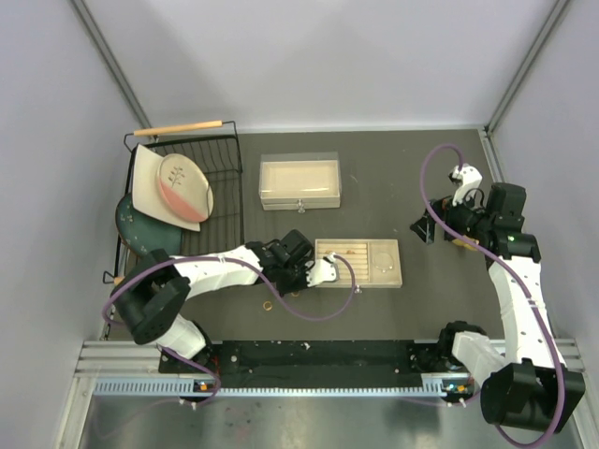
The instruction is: Organize the mixed jewelry
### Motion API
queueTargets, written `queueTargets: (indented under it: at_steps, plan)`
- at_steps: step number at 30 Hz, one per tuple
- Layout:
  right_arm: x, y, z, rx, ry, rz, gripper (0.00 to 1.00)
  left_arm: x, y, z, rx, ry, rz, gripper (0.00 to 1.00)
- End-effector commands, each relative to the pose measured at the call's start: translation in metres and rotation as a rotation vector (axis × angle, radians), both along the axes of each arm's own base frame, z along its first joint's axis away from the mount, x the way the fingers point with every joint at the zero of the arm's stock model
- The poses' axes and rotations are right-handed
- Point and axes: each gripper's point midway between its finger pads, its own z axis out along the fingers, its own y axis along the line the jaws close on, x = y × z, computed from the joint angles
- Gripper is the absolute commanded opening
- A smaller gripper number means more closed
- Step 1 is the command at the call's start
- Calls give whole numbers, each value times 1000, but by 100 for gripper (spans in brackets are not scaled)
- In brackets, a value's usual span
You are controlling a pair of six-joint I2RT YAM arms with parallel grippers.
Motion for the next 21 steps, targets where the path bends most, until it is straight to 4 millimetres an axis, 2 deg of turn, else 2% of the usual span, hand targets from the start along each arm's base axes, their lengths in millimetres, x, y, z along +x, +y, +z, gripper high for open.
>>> queueTargets:
  at_steps: [1, 5, 14, 20, 21]
  plan:
    - [3, -3, 5, -6, -28, 3, 99, 0, 4, -10, 20, -4, 4, 11]
    - [4, -4, 4, -7, -21, 1, 98, 6, -2, -1, -8, -24, 23, 0]
    - [6, -5, 3, -7, -14, -4, 99, 18, -12, 24, -63, -79, 47, 0]
    - [5, 0, 11, 17, -28, 7, 98, 36, -23, 66, -155, -166, 91, 0]
    - [4, 3, 14, 31, -31, 19, 99, 40, -26, 78, -185, -184, 102, 0]
